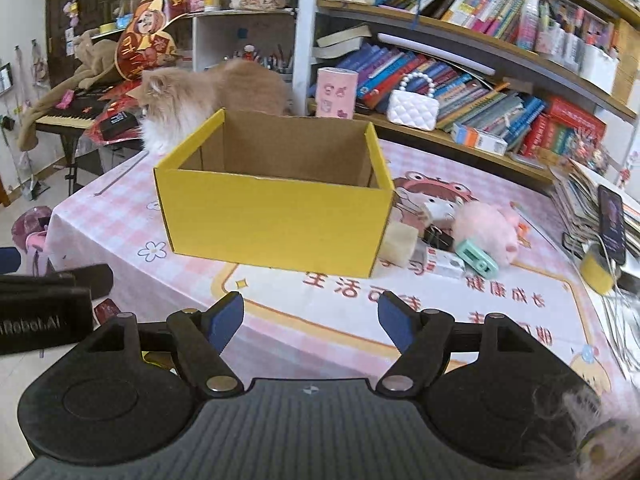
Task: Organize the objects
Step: 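Move both grippers back toward the remaining items beside the pink pig, then grasp the white stapler-refill box with the left gripper while the right gripper grasps the mint-green stapler, then carry the refill box and the stapler over the yellow box with both grippers, then open both grippers to drop the refill box and stapler into the yellow box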
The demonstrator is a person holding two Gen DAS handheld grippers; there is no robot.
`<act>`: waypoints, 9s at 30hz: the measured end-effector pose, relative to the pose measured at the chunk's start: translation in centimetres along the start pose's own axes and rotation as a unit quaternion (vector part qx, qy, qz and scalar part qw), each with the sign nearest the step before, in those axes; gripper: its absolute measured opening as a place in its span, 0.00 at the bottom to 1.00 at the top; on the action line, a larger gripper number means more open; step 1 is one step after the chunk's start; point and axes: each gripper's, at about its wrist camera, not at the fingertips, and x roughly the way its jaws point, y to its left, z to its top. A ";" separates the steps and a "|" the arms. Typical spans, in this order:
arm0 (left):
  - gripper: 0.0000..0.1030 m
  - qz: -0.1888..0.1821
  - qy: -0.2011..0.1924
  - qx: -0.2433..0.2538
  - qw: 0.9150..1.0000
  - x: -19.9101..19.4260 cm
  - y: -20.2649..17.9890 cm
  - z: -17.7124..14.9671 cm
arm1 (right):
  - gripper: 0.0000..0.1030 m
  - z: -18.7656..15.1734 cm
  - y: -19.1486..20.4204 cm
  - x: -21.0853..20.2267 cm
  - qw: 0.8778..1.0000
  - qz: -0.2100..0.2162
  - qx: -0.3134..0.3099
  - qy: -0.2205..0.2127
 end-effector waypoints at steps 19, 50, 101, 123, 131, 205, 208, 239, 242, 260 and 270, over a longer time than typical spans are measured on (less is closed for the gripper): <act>0.94 -0.082 0.023 0.060 0.995 -0.1 -4.3 -1.4 | 0.77 -3.4 -3.9 -3.0 0.992 -0.095 0.076 0.037; 0.94 -0.138 0.068 0.146 0.977 4.3 -20.2 0.2 | 0.78 -5.0 -19.3 -1.0 0.970 -0.173 0.152 0.079; 0.65 -0.016 0.104 0.083 0.991 20.4 -33.2 5.1 | 0.53 -1.1 -32.3 10.1 0.991 -0.012 0.094 0.094; 0.50 -0.043 0.116 0.049 0.991 14.1 -29.4 3.4 | 0.54 -1.1 -31.8 12.2 0.992 0.013 0.075 0.101; 0.51 -0.024 0.119 0.009 0.993 10.3 -26.5 2.4 | 0.65 0.2 -30.3 14.5 0.994 0.046 0.055 0.087; 0.51 -0.067 0.063 0.010 0.996 3.6 -5.6 -0.3 | 0.65 -0.5 -7.6 4.4 0.996 0.043 0.034 0.075; 0.51 -0.069 0.056 0.005 0.996 3.5 -4.3 -0.2 | 0.65 -0.2 -6.3 4.1 0.997 0.040 0.028 0.065; 0.51 -0.096 -0.032 -0.023 0.995 1.1 -0.2 3.7 | 0.65 2.0 -1.5 2.4 0.999 0.020 0.006 0.025; 0.51 -0.095 -0.043 -0.026 0.994 1.3 -0.2 4.7 | 0.65 3.0 -1.8 2.3 1.000 0.022 0.006 0.012; 0.51 -0.053 -0.063 -0.020 0.996 7.2 -3.5 10.9 | 0.65 12.4 -6.2 8.9 0.998 0.029 0.007 -0.047; 0.51 -0.030 0.003 -0.031 0.999 13.3 -5.1 11.9 | 0.65 16.6 -7.3 16.5 0.997 0.069 0.016 -0.006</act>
